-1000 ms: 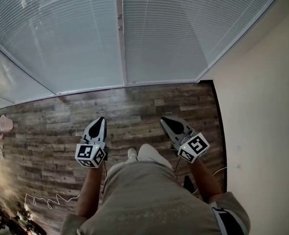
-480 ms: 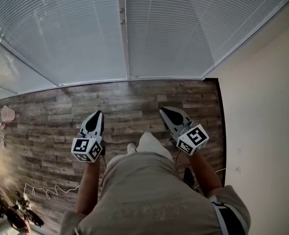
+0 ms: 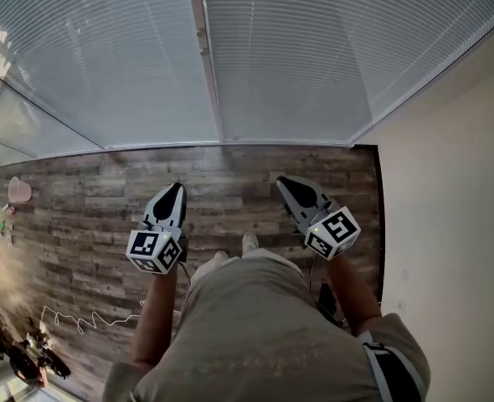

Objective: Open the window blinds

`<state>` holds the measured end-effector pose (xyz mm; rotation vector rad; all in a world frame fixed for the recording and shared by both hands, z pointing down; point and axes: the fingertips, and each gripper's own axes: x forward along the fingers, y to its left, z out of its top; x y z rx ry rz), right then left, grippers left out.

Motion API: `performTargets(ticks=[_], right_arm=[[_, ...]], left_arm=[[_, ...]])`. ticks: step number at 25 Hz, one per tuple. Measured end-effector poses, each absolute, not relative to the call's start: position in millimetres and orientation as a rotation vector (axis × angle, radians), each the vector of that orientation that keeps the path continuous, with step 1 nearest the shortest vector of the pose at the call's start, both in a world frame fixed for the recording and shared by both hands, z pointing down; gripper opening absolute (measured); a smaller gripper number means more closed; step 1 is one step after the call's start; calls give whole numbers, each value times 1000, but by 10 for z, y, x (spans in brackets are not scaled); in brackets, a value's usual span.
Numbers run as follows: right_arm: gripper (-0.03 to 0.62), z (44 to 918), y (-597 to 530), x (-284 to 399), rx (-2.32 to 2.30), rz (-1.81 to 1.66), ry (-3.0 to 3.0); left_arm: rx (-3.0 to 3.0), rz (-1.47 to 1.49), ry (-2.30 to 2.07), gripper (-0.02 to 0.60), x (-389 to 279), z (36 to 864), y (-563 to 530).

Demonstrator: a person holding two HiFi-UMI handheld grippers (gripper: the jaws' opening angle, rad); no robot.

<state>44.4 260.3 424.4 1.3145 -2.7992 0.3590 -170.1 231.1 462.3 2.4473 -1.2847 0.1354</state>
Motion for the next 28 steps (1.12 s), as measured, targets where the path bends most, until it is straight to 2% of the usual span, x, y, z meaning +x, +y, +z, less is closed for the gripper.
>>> performTargets(ticks=[9,16,23,28], right_arm=[[14,4328,2313,733,1272,392,-2856],[18,4350,2216,1002,1327,407,-2863],[102,4563,2256,1204,1369,532,-2862],[112,4572,2052,1255,1415,456,-2833]], left_arm=[[2345,16,-1278,18,-1411,4700,2237],[2332,41,-1221,32,-1127,4741,2101],[2435,32,-1283,48,-1005,4603,1902],[2448,14,-1279,48,-990,4630,1494]])
